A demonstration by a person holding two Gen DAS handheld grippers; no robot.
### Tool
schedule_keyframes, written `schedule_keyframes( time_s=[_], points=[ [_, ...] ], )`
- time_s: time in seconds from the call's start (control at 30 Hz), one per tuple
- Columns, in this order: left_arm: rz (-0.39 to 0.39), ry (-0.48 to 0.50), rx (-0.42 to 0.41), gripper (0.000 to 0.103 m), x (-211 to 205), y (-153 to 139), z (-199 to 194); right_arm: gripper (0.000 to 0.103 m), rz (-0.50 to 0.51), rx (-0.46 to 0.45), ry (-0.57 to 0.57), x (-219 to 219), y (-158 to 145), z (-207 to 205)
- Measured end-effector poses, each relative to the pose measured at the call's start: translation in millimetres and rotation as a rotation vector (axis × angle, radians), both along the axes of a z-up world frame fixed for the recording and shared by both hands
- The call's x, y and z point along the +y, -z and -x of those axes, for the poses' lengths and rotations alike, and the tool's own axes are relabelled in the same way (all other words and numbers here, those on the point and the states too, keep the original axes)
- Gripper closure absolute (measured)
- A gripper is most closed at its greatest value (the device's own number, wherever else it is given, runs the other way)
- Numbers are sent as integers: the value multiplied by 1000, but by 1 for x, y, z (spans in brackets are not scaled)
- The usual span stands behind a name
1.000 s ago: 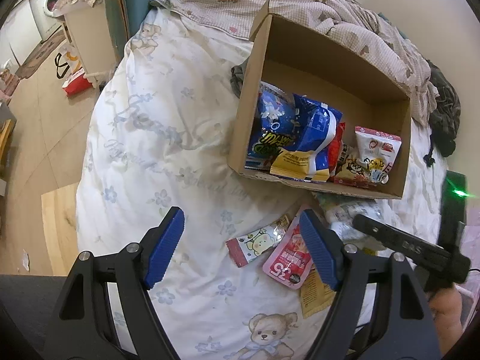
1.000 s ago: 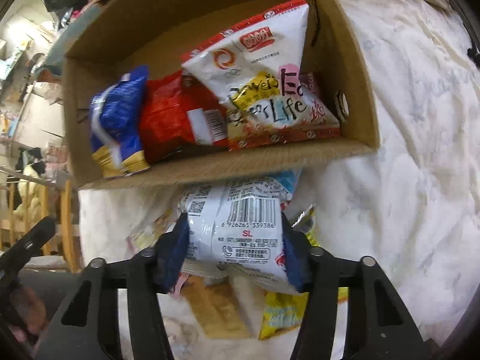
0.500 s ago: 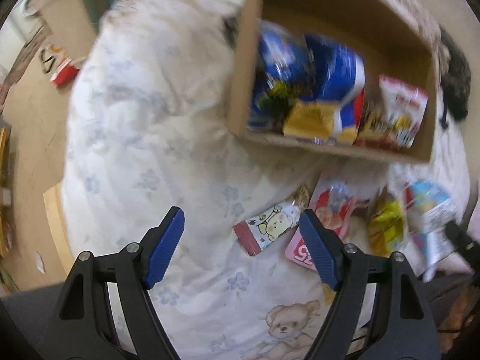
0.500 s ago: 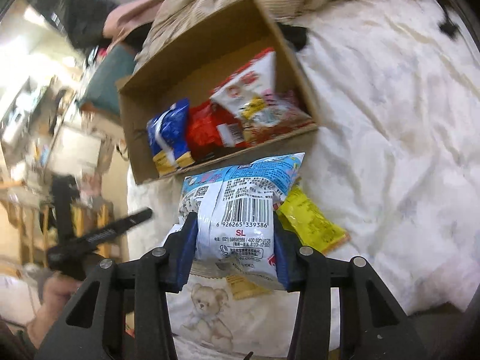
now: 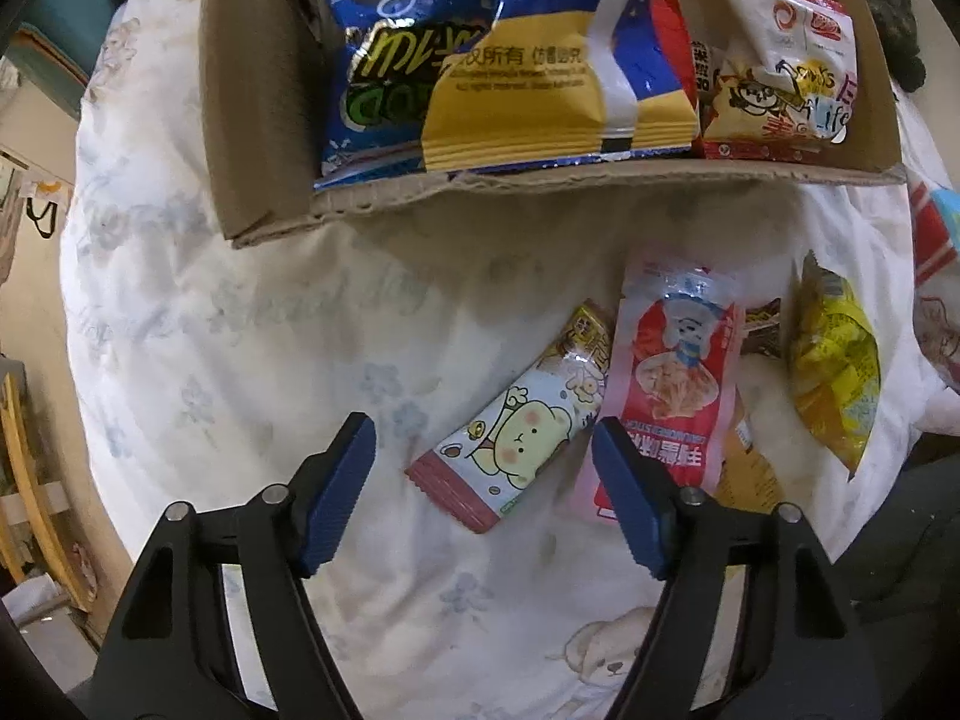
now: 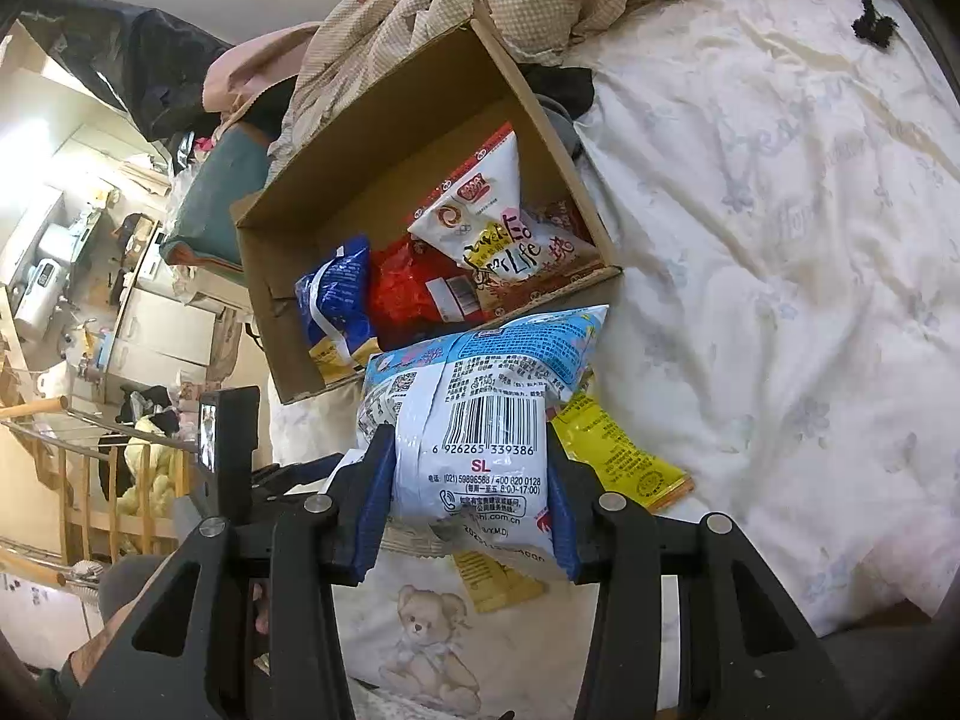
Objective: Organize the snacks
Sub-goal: 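Grasp the bear-print candy bar with the left gripper and lift it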
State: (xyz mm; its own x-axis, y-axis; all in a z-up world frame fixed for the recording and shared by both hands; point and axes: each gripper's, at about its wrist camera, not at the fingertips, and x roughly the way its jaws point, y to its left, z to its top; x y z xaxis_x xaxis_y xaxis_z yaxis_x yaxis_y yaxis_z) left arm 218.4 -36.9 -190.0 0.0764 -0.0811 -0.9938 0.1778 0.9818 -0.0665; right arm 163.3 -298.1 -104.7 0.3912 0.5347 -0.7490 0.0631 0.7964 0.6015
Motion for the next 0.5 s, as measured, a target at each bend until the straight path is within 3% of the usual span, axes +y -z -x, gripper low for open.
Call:
schedule_keyframes(
  time_s=[0.33,0.4,0.5],
  points=[
    [-37,152,-27,49,-31,14,-3,56,-10,2,16,-2,1,1],
    [-43,165,-30,65,-34,16,-4,56,-5,-3,23,-3,1,0],
    [-57,152,-37,78,-37,14,-2,56,-1,-6,31,-5,1,0]
  ],
)
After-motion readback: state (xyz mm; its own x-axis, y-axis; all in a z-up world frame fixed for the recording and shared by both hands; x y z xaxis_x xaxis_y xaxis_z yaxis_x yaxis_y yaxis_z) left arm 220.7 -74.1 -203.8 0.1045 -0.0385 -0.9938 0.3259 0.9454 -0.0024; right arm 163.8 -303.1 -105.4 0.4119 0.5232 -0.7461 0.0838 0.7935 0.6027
